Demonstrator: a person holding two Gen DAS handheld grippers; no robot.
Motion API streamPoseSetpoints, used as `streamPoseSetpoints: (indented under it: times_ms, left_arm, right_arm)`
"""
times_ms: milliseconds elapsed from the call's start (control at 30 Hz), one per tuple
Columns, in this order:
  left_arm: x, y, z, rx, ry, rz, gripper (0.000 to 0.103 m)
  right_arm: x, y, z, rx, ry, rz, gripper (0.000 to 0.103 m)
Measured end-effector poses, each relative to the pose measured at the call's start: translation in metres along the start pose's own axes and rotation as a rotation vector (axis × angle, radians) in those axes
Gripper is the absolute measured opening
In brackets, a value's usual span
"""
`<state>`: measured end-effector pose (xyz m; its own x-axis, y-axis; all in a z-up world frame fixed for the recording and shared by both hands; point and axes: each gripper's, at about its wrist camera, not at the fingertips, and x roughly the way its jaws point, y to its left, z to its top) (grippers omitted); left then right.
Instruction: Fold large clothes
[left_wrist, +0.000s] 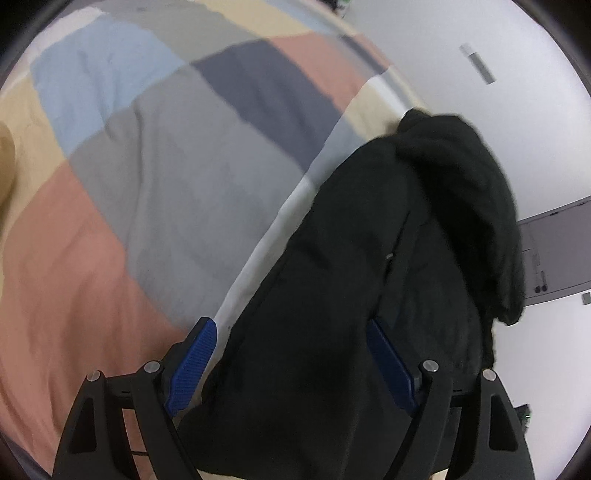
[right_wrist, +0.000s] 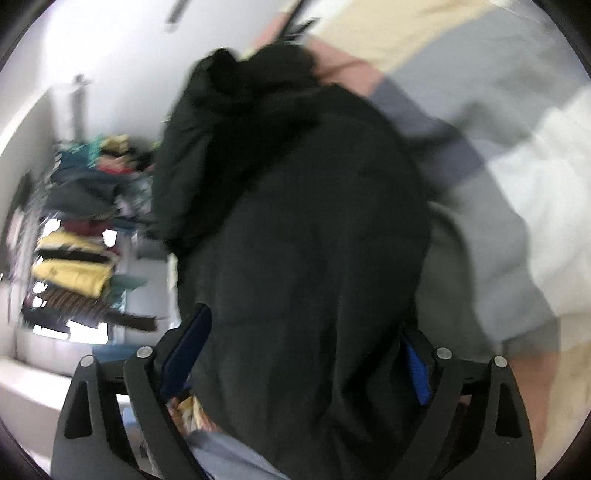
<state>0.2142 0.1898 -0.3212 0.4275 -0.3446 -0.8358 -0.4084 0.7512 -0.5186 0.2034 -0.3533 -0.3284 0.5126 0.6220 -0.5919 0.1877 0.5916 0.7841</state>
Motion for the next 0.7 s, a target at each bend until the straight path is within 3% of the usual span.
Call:
streamPoseSetpoints:
  times_ms: [67, 133, 267, 300, 400, 500, 567, 633, 700]
  left_arm:
    - [0.007, -0.002, -0.002, 0.024, 0.015, 0.06, 0.083]
    - [0.015, -0.001, -0.002, 0.017, 0.038, 0.043, 0.083]
    - [0.023, 0.004, 0.0, -0.017, 0.053, 0.012, 0.083]
    - [0.023, 0.004, 0.0, -0.02, 0.053, 0.004, 0.082]
    - [0.023, 0.002, -0.001, -0.022, 0.062, -0.055, 0.081]
    - [0.02, -0.001, -0.002, -0.022, 0.067, -0.141, 0.079]
    - [0.013, -0.006, -0.004, -0.006, 0.061, -0.251, 0.079]
    - [0.008, -0.017, -0.009, 0.032, 0.085, -0.369, 0.079]
    - [0.004, -0.032, -0.016, 0.115, 0.088, -0.377, 0.079]
  right_arm:
    - [0.006, 0.005, -0.003, -0.026, 0.022, -0.044, 0.093]
    - [0.015, 0.003, -0.003, -0.007, 0.05, -0.116, 0.093]
    - [0.031, -0.024, -0.002, 0.098, 0.107, -0.339, 0.093]
    - [0.034, -0.031, -0.003, 0.126, 0.122, -0.353, 0.093]
    - [0.037, -0.027, -0.006, 0.141, 0.148, -0.339, 0.093]
    - [0.043, -0.008, -0.011, 0.072, 0.179, -0.224, 0.093]
    - [0.042, 0.009, -0.013, 0.007, 0.176, -0.165, 0.093]
    - [0.04, 0.021, -0.015, -0.03, 0.168, -0.136, 0.092]
    - [0.037, 0.025, -0.016, -0.035, 0.149, -0.135, 0.086]
